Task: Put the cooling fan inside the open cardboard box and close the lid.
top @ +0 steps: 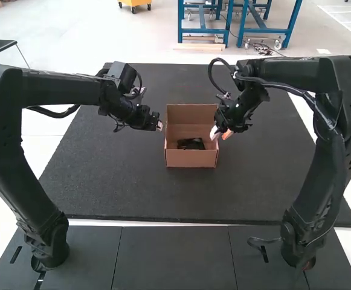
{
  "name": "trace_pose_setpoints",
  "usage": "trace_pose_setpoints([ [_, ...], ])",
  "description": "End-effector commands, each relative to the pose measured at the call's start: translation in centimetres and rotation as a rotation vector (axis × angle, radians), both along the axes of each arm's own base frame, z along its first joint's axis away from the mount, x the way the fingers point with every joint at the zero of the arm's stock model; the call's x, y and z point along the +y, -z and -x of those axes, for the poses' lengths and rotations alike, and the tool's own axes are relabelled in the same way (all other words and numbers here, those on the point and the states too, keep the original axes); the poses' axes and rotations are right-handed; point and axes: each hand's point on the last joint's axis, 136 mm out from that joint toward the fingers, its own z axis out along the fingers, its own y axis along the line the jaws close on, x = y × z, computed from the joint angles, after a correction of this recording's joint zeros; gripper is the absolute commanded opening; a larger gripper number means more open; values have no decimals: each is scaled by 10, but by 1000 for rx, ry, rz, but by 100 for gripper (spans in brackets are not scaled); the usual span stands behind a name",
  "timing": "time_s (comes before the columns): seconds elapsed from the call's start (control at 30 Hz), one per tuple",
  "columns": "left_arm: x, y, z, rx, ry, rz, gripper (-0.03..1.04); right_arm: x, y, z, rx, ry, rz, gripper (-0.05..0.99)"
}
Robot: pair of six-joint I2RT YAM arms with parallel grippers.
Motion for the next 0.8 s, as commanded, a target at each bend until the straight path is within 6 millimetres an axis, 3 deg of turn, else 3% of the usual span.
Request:
trace_pose_setpoints([
  [0.0,17,-29,-14,-99,-51,-25,97,5,-28,-4,-72,-5,-15,83],
  [0.07,21,-37,-21,-121,-68,-17,97,5,-36,-5,-85,-4,-19,87],
  [0.27,23,-72,-40,-207,-108,21,97,3,-66,1,-146,-8,-38,87],
  [0.43,15,-103,-55,-292,-104,57,97,-3,-105,12,-260,-6,-71,87],
  [0.77,5,-113,-60,-305,-77,80,97,-24,-146,18,-537,44,-45,84],
])
